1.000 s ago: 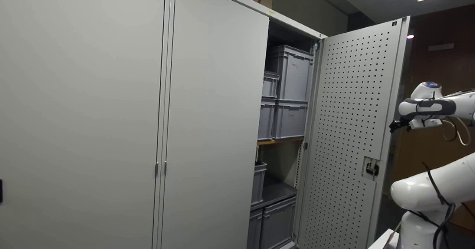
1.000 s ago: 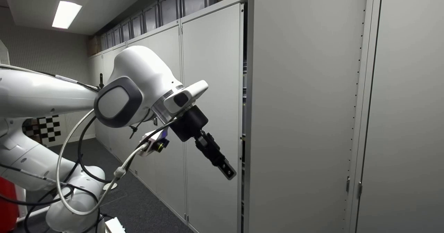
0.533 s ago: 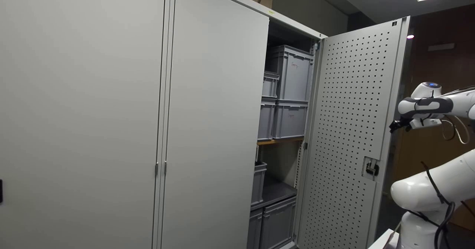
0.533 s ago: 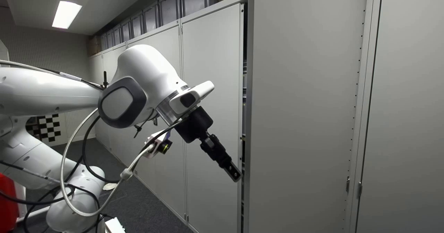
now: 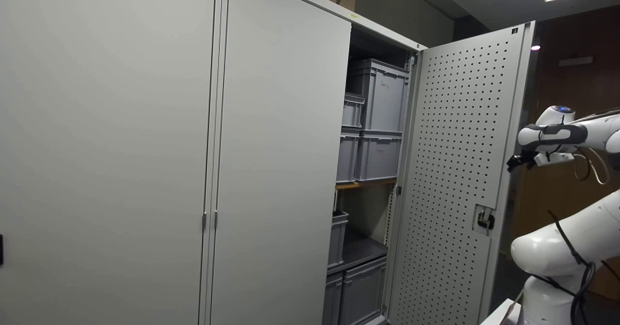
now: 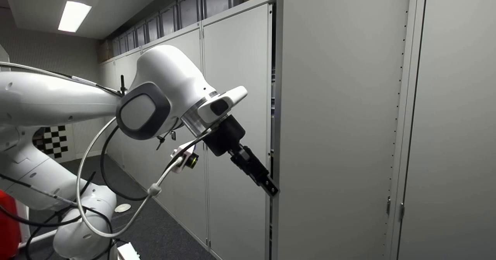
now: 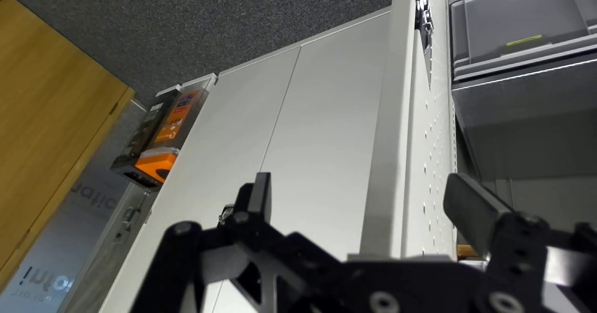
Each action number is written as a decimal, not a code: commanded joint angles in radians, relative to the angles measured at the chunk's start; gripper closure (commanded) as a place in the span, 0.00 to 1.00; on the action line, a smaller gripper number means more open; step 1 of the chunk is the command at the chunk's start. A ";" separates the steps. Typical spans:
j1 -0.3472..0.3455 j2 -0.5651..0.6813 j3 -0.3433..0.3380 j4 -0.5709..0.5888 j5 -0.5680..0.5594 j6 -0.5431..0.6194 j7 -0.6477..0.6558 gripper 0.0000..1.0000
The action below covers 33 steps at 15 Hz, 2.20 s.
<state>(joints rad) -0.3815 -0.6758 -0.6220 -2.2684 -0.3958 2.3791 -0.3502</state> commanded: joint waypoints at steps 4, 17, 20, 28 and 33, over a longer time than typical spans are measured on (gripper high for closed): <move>0.051 0.051 -0.020 0.071 0.074 0.017 -0.087 0.00; 0.126 0.064 -0.040 0.107 0.148 0.012 -0.167 0.00; 0.138 0.061 -0.038 0.110 0.156 0.009 -0.176 0.00; 0.150 0.054 -0.036 0.110 0.168 0.005 -0.189 0.00; 0.153 0.050 -0.025 0.108 0.173 0.003 -0.189 0.00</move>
<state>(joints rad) -0.2587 -0.6390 -0.6527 -2.1904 -0.2608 2.3789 -0.4988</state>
